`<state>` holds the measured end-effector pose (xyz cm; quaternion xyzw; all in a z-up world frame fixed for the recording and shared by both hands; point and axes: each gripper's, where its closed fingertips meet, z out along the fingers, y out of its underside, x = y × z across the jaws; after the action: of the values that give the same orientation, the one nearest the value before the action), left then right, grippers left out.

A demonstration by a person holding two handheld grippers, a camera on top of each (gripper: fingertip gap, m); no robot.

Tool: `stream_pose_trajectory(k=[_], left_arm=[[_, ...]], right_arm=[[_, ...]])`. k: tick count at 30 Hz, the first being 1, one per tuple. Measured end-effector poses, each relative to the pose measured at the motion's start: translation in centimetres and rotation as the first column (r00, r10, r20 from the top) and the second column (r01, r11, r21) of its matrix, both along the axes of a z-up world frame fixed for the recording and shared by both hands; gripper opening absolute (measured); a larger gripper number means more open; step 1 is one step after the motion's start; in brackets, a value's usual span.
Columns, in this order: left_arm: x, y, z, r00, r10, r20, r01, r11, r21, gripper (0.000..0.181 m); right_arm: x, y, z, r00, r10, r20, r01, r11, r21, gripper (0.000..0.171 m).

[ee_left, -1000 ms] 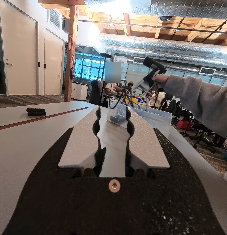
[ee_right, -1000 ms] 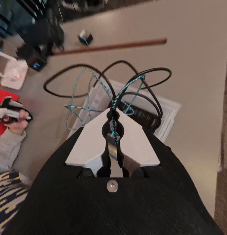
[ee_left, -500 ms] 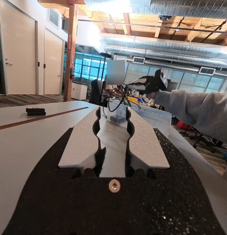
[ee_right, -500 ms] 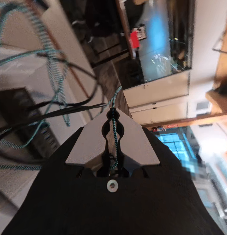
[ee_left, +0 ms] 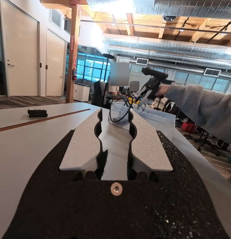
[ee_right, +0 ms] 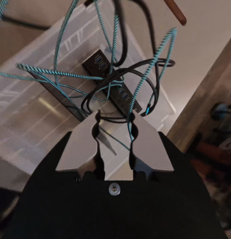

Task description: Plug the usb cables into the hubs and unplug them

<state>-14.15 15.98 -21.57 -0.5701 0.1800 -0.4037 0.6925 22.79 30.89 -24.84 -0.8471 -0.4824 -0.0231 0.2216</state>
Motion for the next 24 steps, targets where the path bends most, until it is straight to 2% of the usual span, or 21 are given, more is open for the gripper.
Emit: stream_pose_trajectory(k=[2,3,6,8,9,10,12,14,15,17,18,21,24], left_arm=[[0.0,0.1,0.0,1.0,0.004,0.001,-0.004,1.0,-0.004,0.038],[-0.1,0.1,-0.1,1.0,0.007,0.001,-0.007,1.0,-0.006,0.038],[-0.2,0.2,-0.1,1.0,0.015,0.002,-0.015,1.0,-0.008,0.039],[-0.2,0.3,-0.1,1.0,0.022,0.003,-0.022,1.0,-0.012,0.04],[-0.3,0.4,-0.1,1.0,0.028,0.003,-0.028,1.0,-0.013,0.041],[-0.3,0.4,-0.1,0.999,0.035,0.003,-0.035,0.999,-0.014,0.041],[-0.5,0.5,-0.1,0.999,0.054,0.002,-0.054,0.998,-0.015,0.042],[-0.7,0.6,-0.2,0.997,0.08,-0.003,-0.08,0.997,-0.019,0.044],[-0.9,0.7,-0.2,0.994,0.105,-0.009,-0.105,0.994,-0.022,0.045],[-1.6,1.1,-0.4,0.984,0.175,-0.032,-0.176,0.984,-0.015,0.047],[-2.0,1.4,-0.4,0.977,0.21,-0.043,-0.21,0.978,-0.01,0.049],[-3.0,1.6,-0.4,0.961,0.273,-0.052,-0.274,0.962,-0.002,0.056],[-3.7,1.4,-0.4,0.945,0.319,-0.068,-0.319,0.948,0.005,0.058]], right_arm=[[-0.3,-1.5,2.4,0.99,-0.133,-0.043,0.13,0.99,-0.056,0.082],[-0.4,-2.2,3.8,0.986,-0.162,-0.047,0.16,0.986,-0.044,0.087],[-1.7,-3.4,8.6,0.98,-0.181,-0.084,0.192,0.968,0.162,0.089],[-5.9,-5.1,12.4,0.964,-0.09,-0.252,0.169,0.935,0.312,0.088],[-8.9,-6.5,14.2,0.938,0.004,-0.347,0.137,0.915,0.38,0.088],[-12.1,-8.3,15.6,0.892,0.112,-0.439,0.104,0.892,0.439,0.088],[-18.7,-12.1,17.3,0.738,0.311,-0.598,0.053,0.857,0.512,0.088],[-25.3,-15.3,15.8,0.558,0.417,-0.718,-0.052,0.881,0.471,0.091],[-28.0,-15.8,14.4,0.502,0.423,-0.755,-0.088,0.893,0.442,0.102],[-31.3,-13.6,12.0,0.434,0.442,-0.785,-0.006,0.873,0.488,0.104],[-32.1,-12.0,10.7,0.415,0.455,-0.788,0.056,0.852,0.521,0.102],[-32.9,-8.1,5.7,0.428,0.437,-0.791,0.161,0.824,0.543,0.096],[-32.4,-6.9,2.8,0.417,0.449,-0.79,0.191,0.807,0.559,0.093]])
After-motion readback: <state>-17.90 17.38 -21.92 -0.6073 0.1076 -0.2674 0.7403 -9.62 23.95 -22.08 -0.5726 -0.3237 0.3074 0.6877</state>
